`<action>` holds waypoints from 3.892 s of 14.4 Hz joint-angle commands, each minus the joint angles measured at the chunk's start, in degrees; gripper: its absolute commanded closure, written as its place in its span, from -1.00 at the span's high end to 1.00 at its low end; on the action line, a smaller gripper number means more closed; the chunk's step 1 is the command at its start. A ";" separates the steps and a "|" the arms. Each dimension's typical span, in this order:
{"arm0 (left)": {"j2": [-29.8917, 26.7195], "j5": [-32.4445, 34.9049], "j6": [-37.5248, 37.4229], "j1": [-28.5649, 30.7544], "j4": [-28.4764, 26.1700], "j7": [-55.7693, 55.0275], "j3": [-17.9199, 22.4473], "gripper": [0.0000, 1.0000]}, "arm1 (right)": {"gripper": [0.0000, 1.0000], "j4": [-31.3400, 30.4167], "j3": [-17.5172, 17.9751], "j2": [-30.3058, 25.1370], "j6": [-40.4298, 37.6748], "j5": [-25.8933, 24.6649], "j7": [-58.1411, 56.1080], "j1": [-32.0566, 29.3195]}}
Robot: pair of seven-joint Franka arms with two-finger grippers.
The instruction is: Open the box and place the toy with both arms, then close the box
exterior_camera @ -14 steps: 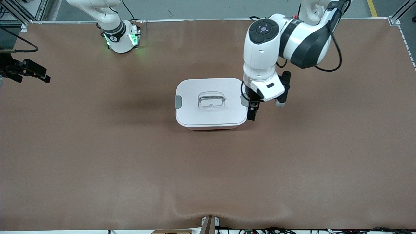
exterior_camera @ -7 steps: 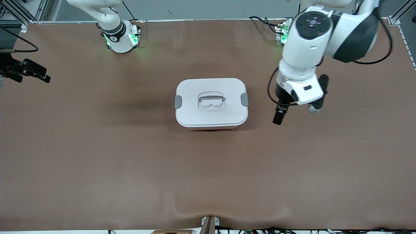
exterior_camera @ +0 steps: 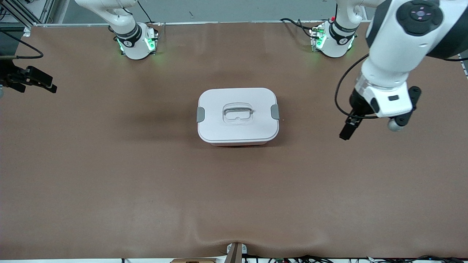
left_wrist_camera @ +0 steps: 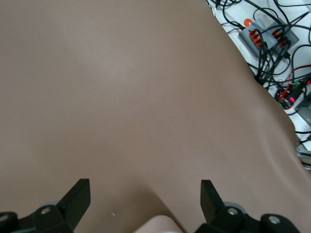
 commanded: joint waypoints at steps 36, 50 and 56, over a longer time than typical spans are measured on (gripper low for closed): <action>-14.54 -12.63 -19.38 10.52 -0.62 63.30 4.25 1.00 | 1.00 2.92 0.06 1.00 -0.30 0.41 -0.27 0.65; -14.45 -10.17 -21.85 10.43 -1.06 67.10 4.16 1.00 | 1.00 2.92 0.06 1.00 -0.39 0.32 -0.19 0.56; -14.27 -10.08 -21.93 10.43 -0.70 65.87 4.16 1.00 | 1.00 2.92 0.07 1.00 -0.39 0.32 -0.19 0.65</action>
